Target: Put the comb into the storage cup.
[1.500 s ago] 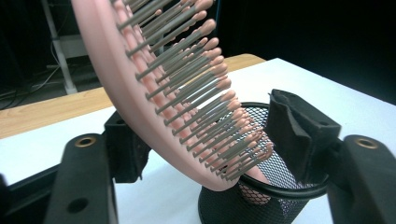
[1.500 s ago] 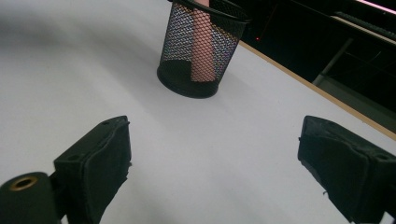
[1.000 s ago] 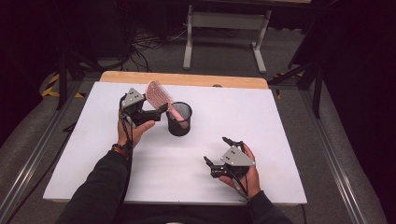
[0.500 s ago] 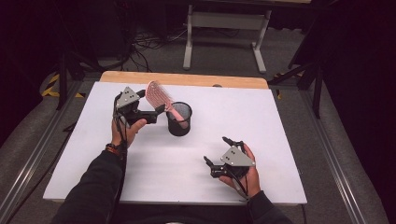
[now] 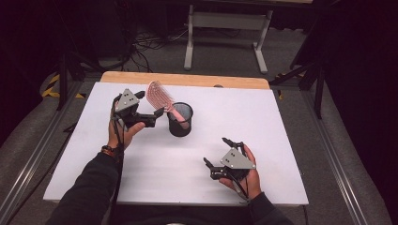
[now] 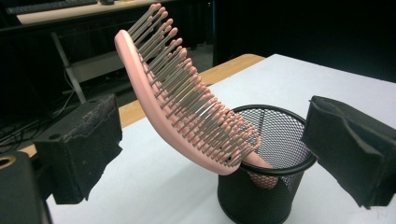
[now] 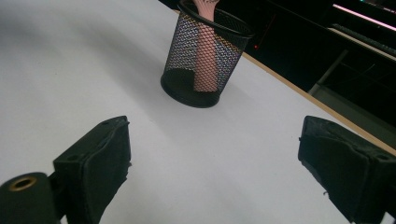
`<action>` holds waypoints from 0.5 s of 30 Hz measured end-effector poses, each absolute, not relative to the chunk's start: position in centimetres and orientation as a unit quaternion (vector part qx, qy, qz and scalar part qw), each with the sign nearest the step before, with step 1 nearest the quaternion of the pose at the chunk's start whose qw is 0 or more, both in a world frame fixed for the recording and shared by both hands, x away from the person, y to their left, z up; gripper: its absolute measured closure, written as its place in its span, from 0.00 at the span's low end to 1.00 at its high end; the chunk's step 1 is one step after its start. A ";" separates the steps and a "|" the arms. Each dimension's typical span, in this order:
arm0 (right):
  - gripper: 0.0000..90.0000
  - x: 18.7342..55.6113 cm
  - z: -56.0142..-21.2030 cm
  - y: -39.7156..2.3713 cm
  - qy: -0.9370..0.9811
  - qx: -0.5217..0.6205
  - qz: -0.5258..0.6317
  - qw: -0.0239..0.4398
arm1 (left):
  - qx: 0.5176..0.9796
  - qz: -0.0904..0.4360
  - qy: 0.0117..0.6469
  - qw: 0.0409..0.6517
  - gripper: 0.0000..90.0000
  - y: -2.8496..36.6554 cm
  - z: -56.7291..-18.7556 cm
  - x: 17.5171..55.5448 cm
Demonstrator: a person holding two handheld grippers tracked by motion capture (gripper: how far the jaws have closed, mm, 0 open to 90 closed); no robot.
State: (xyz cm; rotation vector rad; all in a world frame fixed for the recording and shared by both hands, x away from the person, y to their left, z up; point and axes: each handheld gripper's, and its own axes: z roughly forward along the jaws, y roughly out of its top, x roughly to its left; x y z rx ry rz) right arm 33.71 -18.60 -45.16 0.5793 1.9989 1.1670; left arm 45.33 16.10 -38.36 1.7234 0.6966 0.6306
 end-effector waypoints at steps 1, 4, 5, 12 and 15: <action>0.12 33.7 -45.2 -18.6 0.779 0.225 0.455 0.369 | 0.730 0.266 0.293 0.557 0.06 16.2 -38.3 45.2; 0.12 33.7 -45.1 -18.5 0.779 0.224 0.454 0.370 | 0.732 0.269 0.287 0.556 0.06 16.3 -38.2 44.9; 0.12 33.7 -45.1 -18.5 0.779 0.224 0.454 0.370 | 0.733 0.271 0.285 0.555 0.06 16.3 -38.1 44.8; 0.12 33.7 -45.1 -18.6 0.777 0.227 0.455 0.370 | 0.740 0.276 0.277 0.548 0.06 16.7 -38.1 44.3; 0.12 33.7 -45.0 -18.7 0.772 0.230 0.458 0.376 | 0.737 0.280 0.275 0.550 0.07 17.0 -38.1 43.9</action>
